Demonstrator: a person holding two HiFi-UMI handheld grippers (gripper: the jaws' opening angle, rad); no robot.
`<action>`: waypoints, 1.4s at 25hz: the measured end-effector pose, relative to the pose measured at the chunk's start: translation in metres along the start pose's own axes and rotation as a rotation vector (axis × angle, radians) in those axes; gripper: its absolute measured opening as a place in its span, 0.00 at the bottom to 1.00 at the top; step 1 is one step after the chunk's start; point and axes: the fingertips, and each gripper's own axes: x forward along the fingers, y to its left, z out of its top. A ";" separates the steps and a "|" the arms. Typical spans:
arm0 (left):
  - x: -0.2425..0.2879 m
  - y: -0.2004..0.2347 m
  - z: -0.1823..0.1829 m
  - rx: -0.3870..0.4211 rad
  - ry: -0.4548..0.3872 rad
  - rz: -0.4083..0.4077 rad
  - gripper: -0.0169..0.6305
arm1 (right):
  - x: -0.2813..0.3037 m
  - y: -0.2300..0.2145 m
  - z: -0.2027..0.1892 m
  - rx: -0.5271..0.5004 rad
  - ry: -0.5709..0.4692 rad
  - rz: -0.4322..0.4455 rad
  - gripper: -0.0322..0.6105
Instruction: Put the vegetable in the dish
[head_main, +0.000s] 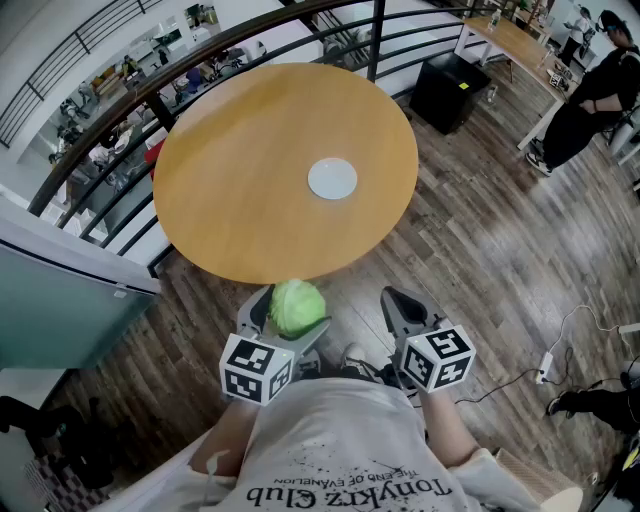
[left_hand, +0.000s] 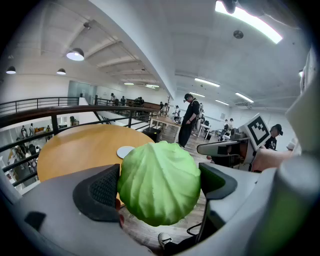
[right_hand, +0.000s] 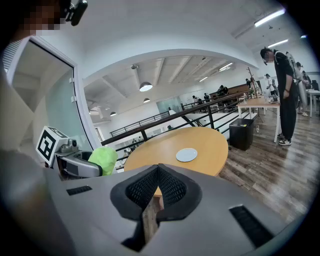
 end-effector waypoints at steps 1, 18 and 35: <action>0.000 0.000 -0.001 0.000 0.001 -0.001 0.77 | 0.001 0.002 0.000 -0.003 0.000 0.002 0.08; -0.010 0.006 -0.005 0.006 0.007 -0.020 0.77 | 0.004 0.017 -0.004 -0.029 0.017 0.001 0.08; -0.033 0.029 -0.021 0.069 0.008 -0.146 0.77 | 0.001 0.036 -0.001 0.034 -0.088 -0.150 0.08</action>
